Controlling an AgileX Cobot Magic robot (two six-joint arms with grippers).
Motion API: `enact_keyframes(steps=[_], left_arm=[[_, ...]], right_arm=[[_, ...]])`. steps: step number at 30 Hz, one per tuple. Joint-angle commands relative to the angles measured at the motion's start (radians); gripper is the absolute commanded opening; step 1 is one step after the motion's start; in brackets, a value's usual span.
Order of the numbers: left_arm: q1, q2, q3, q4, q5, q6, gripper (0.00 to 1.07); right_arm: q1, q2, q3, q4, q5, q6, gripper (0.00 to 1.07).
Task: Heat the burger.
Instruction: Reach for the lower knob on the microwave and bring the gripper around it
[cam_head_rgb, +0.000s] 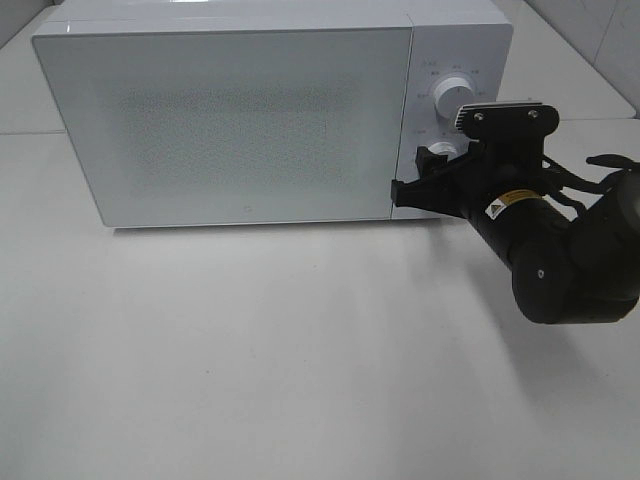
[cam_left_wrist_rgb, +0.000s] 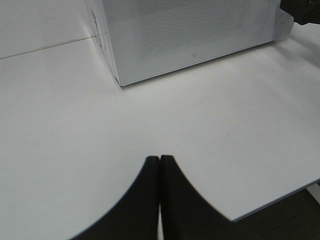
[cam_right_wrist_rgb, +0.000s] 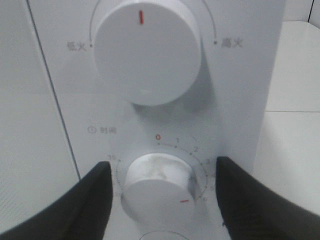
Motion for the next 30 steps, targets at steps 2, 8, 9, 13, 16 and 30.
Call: enact_keyframes(steps=[2, 8, 9, 13, 16, 30], left_arm=[[0.004, -0.018, 0.002, -0.006, -0.009, -0.004, 0.0], [0.004, -0.018, 0.002, -0.006, -0.009, -0.004, 0.0], [0.004, -0.018, 0.002, -0.006, -0.009, -0.004, 0.0], [0.004, -0.018, 0.002, -0.006, -0.009, -0.004, 0.0], [0.004, -0.018, 0.002, -0.006, -0.009, -0.004, 0.0], [0.004, -0.018, 0.002, -0.006, -0.009, -0.004, 0.0]], right_arm=[[0.004, -0.004, -0.008, -0.011, -0.015, -0.003, 0.57], [0.004, -0.004, -0.008, -0.014, 0.024, -0.003, 0.57], [0.004, -0.004, -0.008, -0.014, 0.058, -0.003, 0.57], [0.004, -0.004, -0.008, -0.014, 0.056, -0.003, 0.57], [0.004, -0.004, -0.008, -0.014, 0.033, -0.003, 0.56], [0.004, -0.004, -0.008, -0.014, 0.036, -0.003, 0.04]])
